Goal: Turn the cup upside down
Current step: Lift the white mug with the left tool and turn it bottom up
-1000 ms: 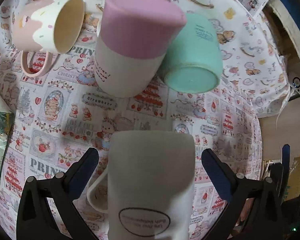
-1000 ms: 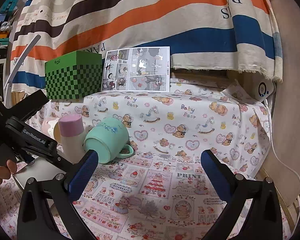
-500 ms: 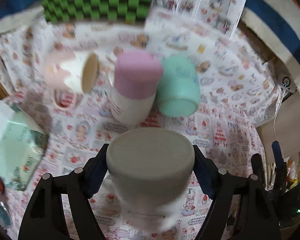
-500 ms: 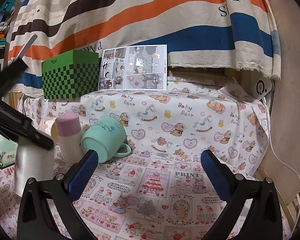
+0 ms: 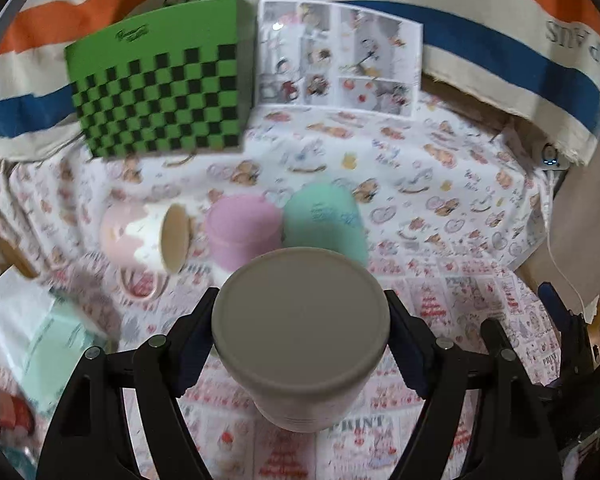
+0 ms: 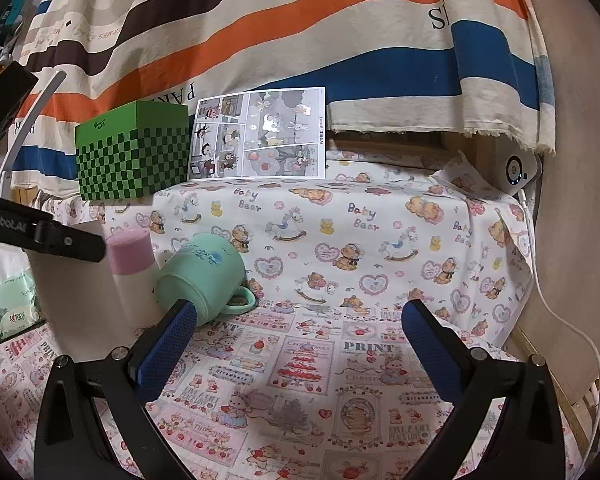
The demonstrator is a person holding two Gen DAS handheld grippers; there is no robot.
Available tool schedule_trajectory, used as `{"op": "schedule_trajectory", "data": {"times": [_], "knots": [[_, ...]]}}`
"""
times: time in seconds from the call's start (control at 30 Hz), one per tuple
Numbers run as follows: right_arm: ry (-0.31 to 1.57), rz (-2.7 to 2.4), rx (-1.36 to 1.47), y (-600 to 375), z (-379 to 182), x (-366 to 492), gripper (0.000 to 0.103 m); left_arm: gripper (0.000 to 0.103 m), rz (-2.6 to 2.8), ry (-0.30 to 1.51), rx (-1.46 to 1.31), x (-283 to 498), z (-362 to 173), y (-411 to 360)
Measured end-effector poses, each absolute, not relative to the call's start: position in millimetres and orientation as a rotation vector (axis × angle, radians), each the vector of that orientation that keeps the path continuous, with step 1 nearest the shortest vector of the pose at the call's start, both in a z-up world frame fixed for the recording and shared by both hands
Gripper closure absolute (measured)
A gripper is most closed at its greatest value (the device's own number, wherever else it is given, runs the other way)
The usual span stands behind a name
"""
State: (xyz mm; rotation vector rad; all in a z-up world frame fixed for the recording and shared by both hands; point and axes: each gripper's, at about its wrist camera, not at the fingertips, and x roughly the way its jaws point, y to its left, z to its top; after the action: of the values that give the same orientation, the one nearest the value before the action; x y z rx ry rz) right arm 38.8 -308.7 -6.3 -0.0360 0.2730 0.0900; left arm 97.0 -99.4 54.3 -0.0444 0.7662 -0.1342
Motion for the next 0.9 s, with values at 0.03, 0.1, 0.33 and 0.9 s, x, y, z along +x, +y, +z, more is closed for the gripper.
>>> {"op": "schedule_trajectory", "data": {"times": [0.03,0.1,0.33,0.9], "knots": [[0.273,0.089,-0.035,-308.7,-6.2,38.9,0.000,0.027,-0.140,0.756,-0.042,98.3,51.9,-100.2],[0.273,0.088,-0.034,-308.9,-6.2,39.3,0.000,0.027,-0.141,0.743,-0.035,101.8,45.7,-101.9],[0.275,0.089,-0.033,-309.6,-5.8,39.6,0.000,0.027,-0.125,0.621,0.059,101.8,30.3,-113.2],[0.285,0.084,-0.020,-312.2,-6.4,42.6,0.000,0.004,-0.228,0.399,0.041,65.9,57.8,-102.0]]}}
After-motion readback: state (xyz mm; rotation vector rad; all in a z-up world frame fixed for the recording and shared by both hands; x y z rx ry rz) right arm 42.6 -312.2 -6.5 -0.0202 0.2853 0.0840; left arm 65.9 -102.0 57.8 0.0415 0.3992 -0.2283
